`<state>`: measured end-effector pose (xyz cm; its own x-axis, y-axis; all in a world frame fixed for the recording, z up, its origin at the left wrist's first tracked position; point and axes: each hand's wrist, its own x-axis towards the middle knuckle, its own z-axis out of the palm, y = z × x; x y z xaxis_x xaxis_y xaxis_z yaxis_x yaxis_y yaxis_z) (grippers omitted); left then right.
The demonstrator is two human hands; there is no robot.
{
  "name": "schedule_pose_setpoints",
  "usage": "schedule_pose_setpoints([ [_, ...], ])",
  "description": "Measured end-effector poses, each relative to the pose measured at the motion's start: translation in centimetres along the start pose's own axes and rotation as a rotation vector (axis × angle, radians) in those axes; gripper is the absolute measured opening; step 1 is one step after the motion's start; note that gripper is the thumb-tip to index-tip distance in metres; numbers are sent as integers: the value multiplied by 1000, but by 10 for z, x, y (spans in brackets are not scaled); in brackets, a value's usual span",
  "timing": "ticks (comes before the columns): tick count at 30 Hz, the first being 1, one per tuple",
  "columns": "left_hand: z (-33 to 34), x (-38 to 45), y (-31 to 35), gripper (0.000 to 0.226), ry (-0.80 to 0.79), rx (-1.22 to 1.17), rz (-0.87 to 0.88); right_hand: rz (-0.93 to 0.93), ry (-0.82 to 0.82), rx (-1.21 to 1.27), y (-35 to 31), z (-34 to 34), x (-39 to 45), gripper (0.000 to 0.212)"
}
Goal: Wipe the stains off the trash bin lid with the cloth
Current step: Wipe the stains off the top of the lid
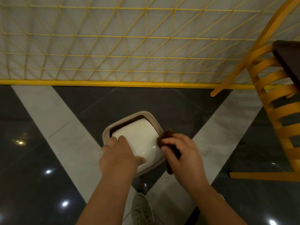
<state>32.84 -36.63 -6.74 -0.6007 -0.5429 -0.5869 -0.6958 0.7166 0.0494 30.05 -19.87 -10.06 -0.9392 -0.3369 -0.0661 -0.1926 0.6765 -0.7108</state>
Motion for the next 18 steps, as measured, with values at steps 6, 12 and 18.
schedule_pose_setpoints([
  [6,2,3,5,77,52,49,-5,-302,-7,-190,-14,20,29,21],
  [12,4,4,13,70,46,13,9,-149,-6,-176,-13,19,19,26],
  [18,10,3,10,64,97,18,31,-328,2,-319,-28,21,34,22],
])
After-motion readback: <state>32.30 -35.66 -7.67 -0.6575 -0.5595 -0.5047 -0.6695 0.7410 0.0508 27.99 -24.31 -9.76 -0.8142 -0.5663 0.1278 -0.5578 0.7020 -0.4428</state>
